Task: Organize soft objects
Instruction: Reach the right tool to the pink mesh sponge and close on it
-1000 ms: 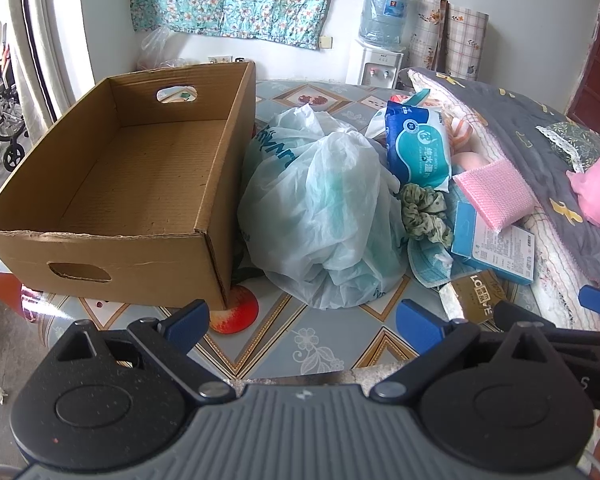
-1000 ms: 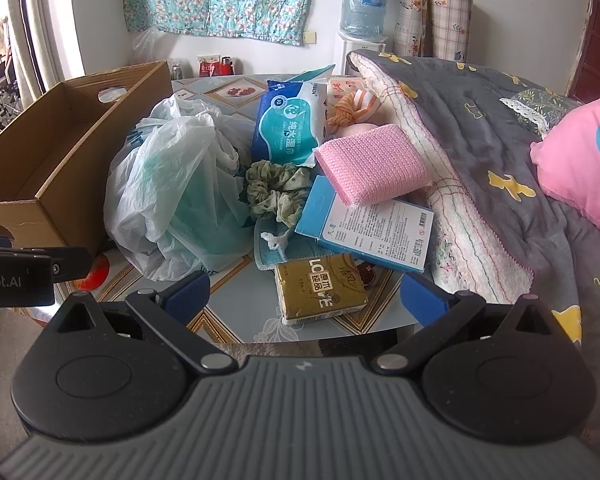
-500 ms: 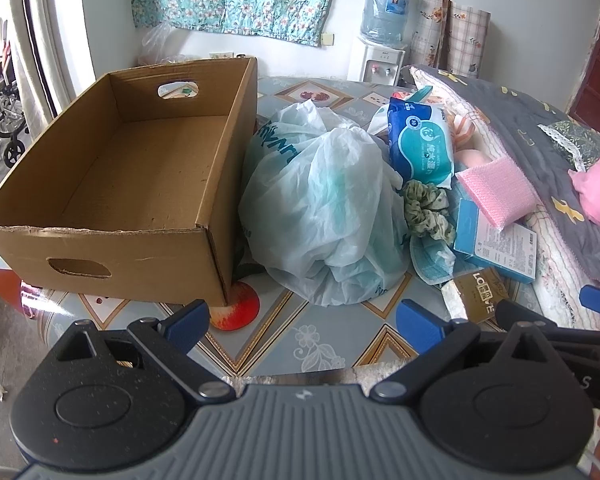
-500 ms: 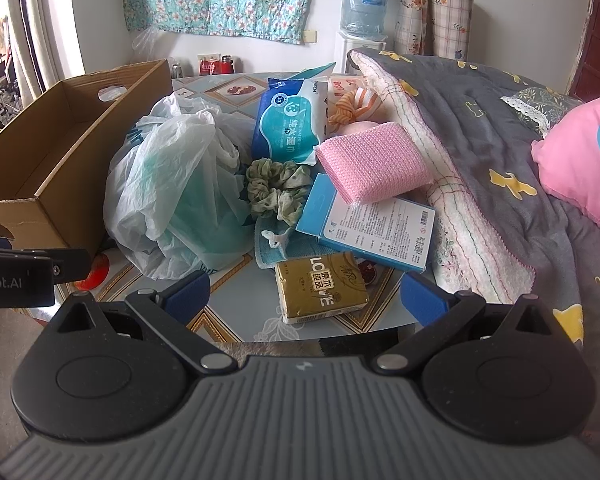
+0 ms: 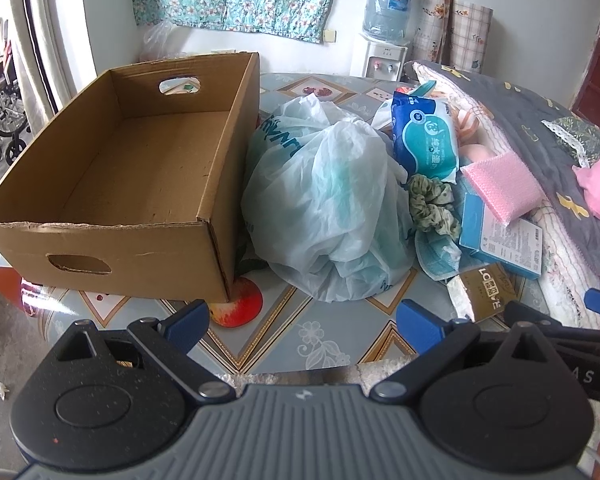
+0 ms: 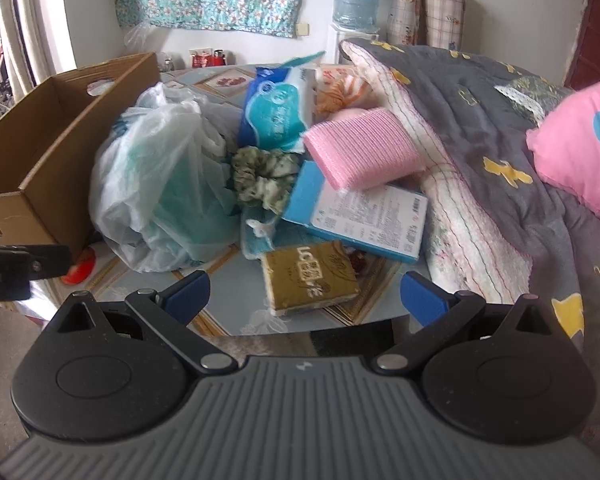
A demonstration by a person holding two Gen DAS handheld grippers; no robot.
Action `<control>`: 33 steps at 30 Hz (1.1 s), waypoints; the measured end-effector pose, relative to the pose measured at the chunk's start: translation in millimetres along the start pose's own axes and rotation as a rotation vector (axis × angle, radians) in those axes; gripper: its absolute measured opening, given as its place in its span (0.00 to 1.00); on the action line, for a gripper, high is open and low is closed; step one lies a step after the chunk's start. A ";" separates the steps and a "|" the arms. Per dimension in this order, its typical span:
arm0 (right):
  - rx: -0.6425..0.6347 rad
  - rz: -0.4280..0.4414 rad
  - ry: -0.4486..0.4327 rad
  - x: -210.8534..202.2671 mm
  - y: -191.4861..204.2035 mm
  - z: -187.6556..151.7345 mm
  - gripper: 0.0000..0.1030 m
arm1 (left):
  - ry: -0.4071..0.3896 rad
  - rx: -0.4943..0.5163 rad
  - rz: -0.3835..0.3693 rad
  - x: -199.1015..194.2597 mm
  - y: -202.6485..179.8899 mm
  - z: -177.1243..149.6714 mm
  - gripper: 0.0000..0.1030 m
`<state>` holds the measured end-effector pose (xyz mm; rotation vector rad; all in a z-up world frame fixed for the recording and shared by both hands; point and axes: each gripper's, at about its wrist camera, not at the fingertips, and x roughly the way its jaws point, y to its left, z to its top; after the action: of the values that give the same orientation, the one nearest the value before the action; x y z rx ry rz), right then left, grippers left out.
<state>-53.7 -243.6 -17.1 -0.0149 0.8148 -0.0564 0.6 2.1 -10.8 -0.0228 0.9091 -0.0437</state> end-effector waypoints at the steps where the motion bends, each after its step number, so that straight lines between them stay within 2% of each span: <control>1: 0.009 -0.007 0.004 1.9 -5.1 -2.3 0.99 | 0.001 0.004 0.000 1.0 -0.9 -0.1 0.98; 6: 0.090 -0.029 -0.001 7.9 -38.5 -14.7 0.99 | -0.003 0.021 -0.049 6.0 -6.4 -2.5 0.98; 11: 0.191 0.034 -0.058 10.3 -75.4 -19.5 0.99 | -0.039 0.064 -0.107 10.3 -19.5 -1.3 0.97; 15: 0.269 0.107 -0.120 11.2 -103.2 2.0 0.99 | -0.125 0.107 -0.181 7.3 -31.8 11.2 0.97; 17: 0.288 0.141 -0.151 12.9 -113.8 18.8 0.99 | -0.199 0.131 -0.218 6.2 -39.9 21.5 0.97; 20: 0.310 0.195 -0.166 22.1 -124.8 44.8 0.99 | -0.269 0.186 -0.225 12.4 -57.8 41.3 0.97; 26: 0.404 0.324 -0.070 62.1 -140.7 85.9 0.95 | -0.269 0.259 -0.357 43.2 -91.4 79.7 0.97; 33: 0.539 0.376 0.073 112.0 -155.3 100.1 0.77 | -0.177 0.406 -0.461 89.4 -141.2 99.1 0.97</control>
<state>88.9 -405.8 -24.3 0.6508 0.8424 0.0809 129.7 -143.1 -14.9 0.1398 0.6897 -0.6443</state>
